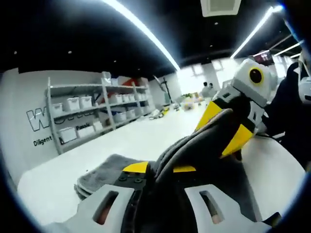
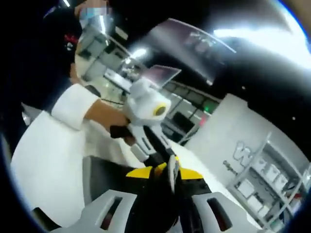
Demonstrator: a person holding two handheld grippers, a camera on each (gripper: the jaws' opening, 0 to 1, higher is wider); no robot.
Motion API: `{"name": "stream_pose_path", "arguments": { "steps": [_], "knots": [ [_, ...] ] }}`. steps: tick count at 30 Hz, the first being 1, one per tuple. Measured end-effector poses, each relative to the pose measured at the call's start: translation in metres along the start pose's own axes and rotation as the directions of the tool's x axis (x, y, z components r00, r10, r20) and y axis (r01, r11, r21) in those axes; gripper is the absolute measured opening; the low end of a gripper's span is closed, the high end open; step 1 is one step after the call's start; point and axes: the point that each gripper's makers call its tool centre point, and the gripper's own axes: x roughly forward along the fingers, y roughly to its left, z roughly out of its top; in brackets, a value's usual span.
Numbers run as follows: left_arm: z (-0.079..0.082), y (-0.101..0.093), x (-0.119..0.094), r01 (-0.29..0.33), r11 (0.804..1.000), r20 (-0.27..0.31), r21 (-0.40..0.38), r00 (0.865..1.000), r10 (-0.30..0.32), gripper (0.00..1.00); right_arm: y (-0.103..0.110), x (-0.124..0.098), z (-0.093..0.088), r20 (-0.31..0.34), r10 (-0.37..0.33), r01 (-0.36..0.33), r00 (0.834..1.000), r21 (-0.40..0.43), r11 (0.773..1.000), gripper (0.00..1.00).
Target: Open the folded towel by lifting each exposed corner and separating the folded layers until the towel lies flat within the target outline without major curled edges
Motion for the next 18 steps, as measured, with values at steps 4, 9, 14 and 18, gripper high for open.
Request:
{"name": "stream_pose_path", "arguments": {
  "steps": [4, 9, 14, 18],
  "knots": [
    [-0.0040, 0.0006, 0.0023, -0.010, 1.000, -0.025, 0.005, 1.000, 0.010, 0.15, -0.0056, 0.0015, -0.0047, -0.022, -0.018, 0.018, 1.000, -0.027, 0.999, 0.10],
    [-0.0041, 0.0016, 0.0034, -0.021, 1.000, -0.030, -0.019, 0.999, 0.021, 0.15, -0.0006, 0.0053, -0.0017, 0.016, 0.025, -0.026, 1.000, 0.099, 0.995, 0.23],
    [-0.0030, 0.0049, 0.0039, -0.050, 0.998, -0.027, -0.050, 0.998, 0.048, 0.14, 0.0004, 0.0059, 0.0010, 0.048, 0.035, -0.043, 0.998, 0.182, 0.982, 0.35],
    [0.0026, 0.0049, 0.0030, -0.055, 0.996, -0.009, -0.067, 0.998, 0.055, 0.14, -0.0022, 0.0095, -0.0030, 0.032, 0.024, -0.030, 0.999, 0.201, 0.979, 0.38]
  ]
}}
